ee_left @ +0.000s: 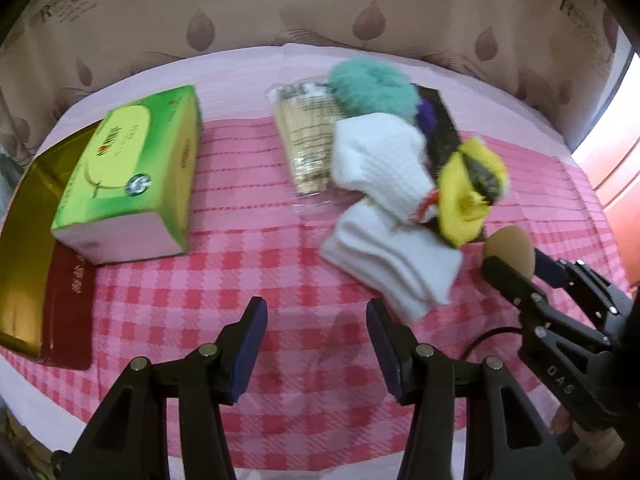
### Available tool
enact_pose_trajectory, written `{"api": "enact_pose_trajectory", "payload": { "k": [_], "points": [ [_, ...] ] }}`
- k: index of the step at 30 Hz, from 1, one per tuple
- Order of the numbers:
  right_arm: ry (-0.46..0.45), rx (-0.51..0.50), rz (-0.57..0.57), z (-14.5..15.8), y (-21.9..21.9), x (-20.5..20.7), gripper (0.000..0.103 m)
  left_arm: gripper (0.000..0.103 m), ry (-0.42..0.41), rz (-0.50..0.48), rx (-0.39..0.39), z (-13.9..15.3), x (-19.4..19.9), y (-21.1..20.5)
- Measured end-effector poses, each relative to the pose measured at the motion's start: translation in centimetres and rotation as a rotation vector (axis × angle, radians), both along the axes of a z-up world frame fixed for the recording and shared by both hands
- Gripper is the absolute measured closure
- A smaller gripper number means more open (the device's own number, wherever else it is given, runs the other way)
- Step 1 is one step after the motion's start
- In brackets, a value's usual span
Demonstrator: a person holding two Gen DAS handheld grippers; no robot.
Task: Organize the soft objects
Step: 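Grasp the folded white sock with the left gripper while the right gripper holds the sponge, then carry the white sock into the gold tin and open the left gripper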
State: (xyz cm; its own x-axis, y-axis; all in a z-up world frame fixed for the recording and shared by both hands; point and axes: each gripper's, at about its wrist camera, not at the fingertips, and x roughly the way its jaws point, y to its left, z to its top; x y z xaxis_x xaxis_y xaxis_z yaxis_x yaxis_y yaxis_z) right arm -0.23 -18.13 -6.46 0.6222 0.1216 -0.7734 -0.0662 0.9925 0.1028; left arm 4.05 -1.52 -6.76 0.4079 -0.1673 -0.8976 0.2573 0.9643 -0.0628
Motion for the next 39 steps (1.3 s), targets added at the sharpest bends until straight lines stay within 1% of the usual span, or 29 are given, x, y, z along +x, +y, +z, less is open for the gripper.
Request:
{"api": "enact_pose_trajectory", "payload": {
  "k": [1, 4, 7, 12, 19, 21, 24, 25, 26, 27, 29, 32, 35, 39],
  "points": [
    [0.004, -0.001, -0.007, 0.1, -0.2, -0.1, 0.065, 0.044, 0.003, -0.009, -0.012, 0.1, 0.0, -0.1],
    [0.012, 0.01, -0.028, 0.2, -0.8, -0.2, 0.065, 0.044, 0.028, -0.029, -0.072, 0.5, 0.1, -0.4],
    [0.016, 0.024, -0.045, 0.4, -1.4, -0.4, 0.065, 0.044, 0.046, -0.033, -0.114, 0.7, 0.3, -0.8],
    [0.032, 0.041, -0.067, 0.2, -2.0, -0.4, 0.065, 0.043, 0.059, -0.032, -0.123, 0.8, 1.3, -2.4],
    [0.041, 0.061, -0.078, 0.0, -2.3, -0.4, 0.065, 0.043, 0.105, -0.019, -0.13, -0.2, 3.0, -4.4],
    [0.045, 0.064, -0.079, -0.1, -2.4, -0.3, 0.065, 0.043, 0.108, -0.011, -0.119, -0.7, 3.5, -4.9],
    [0.048, 0.077, -0.086, -0.1, -2.6, -0.4, 0.065, 0.043, 0.119, 0.001, -0.142, -1.1, 4.1, -5.2],
    [0.049, 0.078, -0.088, -0.1, -2.7, -0.4, 0.065, 0.044, 0.118, 0.006, -0.151, -1.2, 4.2, -5.1],
    [0.05, 0.078, -0.091, -0.1, -2.7, -0.4, 0.065, 0.058, 0.118, 0.015, -0.166, -1.4, 4.3, -5.2],
    [0.05, 0.081, -0.092, -0.1, -2.8, -0.4, 0.065, 0.067, 0.119, 0.019, -0.174, -1.4, 4.4, -5.1],
    [0.05, 0.087, -0.096, -0.1, -2.9, -0.3, 0.065, 0.076, 0.112, 0.009, -0.192, -1.3, 4.4, -5.0],
    [0.048, 0.088, -0.098, 0.0, -2.9, -0.3, 0.065, 0.079, 0.104, -0.022, -0.186, -1.1, 4.0, -5.2],
    [0.043, 0.084, -0.098, 0.2, -2.8, -0.3, 0.065, 0.08, 0.078, -0.057, -0.157, -0.5, 3.4, -5.6],
    [0.039, 0.08, -0.091, 0.3, -2.6, -0.2, 0.065, 0.08, 0.073, -0.092, -0.135, 0.1, 2.5, -5.9]
  ]
}}
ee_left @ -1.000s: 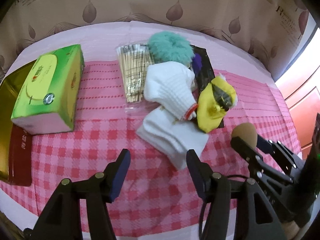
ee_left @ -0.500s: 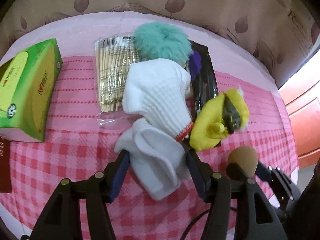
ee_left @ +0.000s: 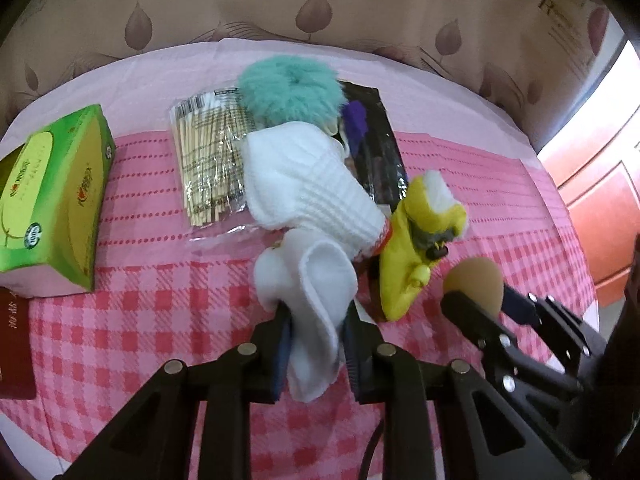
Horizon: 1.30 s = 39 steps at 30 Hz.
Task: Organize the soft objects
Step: 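Carry the white sock into the gold tin and open the left gripper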
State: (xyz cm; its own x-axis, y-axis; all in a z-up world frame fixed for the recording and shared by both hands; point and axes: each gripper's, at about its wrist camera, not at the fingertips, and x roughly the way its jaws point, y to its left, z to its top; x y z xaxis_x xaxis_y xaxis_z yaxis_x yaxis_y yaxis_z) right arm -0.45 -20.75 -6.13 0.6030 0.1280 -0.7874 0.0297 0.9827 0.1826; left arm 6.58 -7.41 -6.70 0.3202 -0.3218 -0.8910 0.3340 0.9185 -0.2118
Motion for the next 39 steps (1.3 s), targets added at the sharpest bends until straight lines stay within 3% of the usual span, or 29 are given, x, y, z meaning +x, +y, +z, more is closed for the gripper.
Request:
{"api": "enact_pose_trajectory", "payload": {
  "k": [16, 28, 39],
  "points": [
    [-0.027, -0.026, -0.016, 0.8, 0.1, -0.4, 0.065, 0.08, -0.062, 0.001, 0.063, 3.1, -2.9, 4.6],
    [-0.033, -0.045, -0.036, 1.0, -0.2, -0.5, 0.065, 0.08, -0.128, 0.119, 0.104, 5.5, -2.0, 10.2],
    [-0.03, -0.058, -0.043, 0.9, -0.1, -0.5, 0.065, 0.08, -0.187, 0.285, 0.17, 7.5, 0.0, 18.0]
  ]
}}
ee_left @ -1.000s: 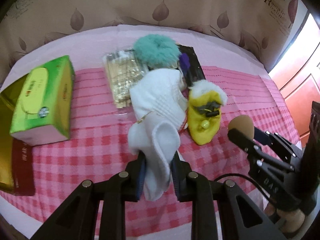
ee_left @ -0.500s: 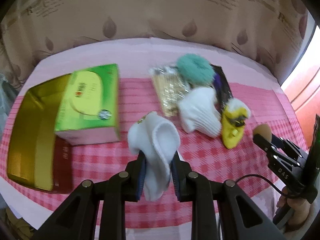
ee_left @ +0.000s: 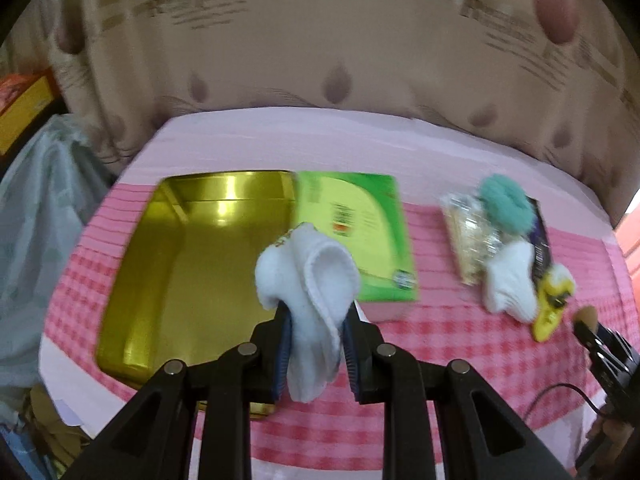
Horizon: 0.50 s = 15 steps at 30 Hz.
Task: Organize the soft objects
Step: 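Carry the white sock into the gold tin and open the left gripper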
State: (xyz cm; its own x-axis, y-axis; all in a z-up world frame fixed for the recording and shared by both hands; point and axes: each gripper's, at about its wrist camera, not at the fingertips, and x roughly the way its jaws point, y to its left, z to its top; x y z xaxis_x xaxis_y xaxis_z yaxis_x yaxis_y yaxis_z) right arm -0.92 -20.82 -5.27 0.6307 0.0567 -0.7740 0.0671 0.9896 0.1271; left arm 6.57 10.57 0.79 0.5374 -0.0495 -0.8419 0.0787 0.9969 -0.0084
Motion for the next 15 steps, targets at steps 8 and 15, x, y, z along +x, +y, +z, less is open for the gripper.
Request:
{"api": "enact_pose_trajectory", "payload": {
  "k": [8, 15],
  "points": [
    [-0.004, -0.009, -0.008, 0.0, -0.1, -0.1, 0.065, 0.08, -0.005, 0.113, 0.091, -0.2, 1.8, 6.3],
    [-0.009, -0.022, -0.008, 0.2, 0.0, -0.1, 0.065, 0.08, 0.051, 0.163, 0.142, -2.7, 2.7, 10.4]
  ]
}}
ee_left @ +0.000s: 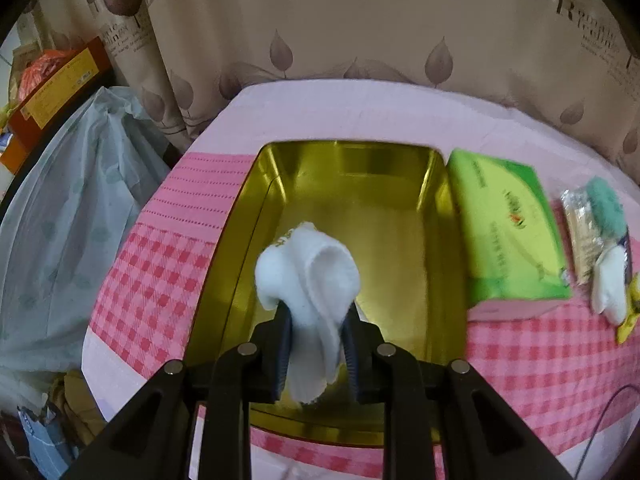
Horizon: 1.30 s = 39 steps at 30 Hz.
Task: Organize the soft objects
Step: 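Carry the white sock into the gold tin and open the left gripper, then carry the beige sponge into the gold tin and open the right gripper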
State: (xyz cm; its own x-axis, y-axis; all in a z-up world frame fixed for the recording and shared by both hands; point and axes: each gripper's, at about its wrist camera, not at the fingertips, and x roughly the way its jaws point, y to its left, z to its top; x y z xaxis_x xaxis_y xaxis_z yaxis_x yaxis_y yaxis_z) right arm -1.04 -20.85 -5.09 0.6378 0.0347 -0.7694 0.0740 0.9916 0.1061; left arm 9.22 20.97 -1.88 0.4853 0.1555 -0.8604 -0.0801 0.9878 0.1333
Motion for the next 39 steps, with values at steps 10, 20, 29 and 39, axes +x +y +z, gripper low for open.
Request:
{"api": "enact_pose_trajectory", "payload": {
  "k": [10, 20, 29, 39],
  "points": [
    [-0.007, -0.022, 0.009, 0.3, 0.5, 0.0, 0.065, 0.077, 0.062, -0.01, 0.045, -3.1, 0.2, 2.5],
    [-0.019, -0.032, 0.012, 0.8, 2.0, -0.7, 0.065, 0.063, 0.066, -0.002, 0.068, -3.3, 0.0, 3.4],
    [-0.035, -0.044, 0.029, 1.3, 3.2, -0.7, 0.065, 0.05, 0.019, 0.011, 0.06, -1.9, -0.9, 3.3],
    [-0.058, -0.047, 0.095, 2.1, 6.0, -0.5, 0.065, 0.05, -0.045, 0.027, 0.015, -0.3, -2.2, 2.1]
  ]
}}
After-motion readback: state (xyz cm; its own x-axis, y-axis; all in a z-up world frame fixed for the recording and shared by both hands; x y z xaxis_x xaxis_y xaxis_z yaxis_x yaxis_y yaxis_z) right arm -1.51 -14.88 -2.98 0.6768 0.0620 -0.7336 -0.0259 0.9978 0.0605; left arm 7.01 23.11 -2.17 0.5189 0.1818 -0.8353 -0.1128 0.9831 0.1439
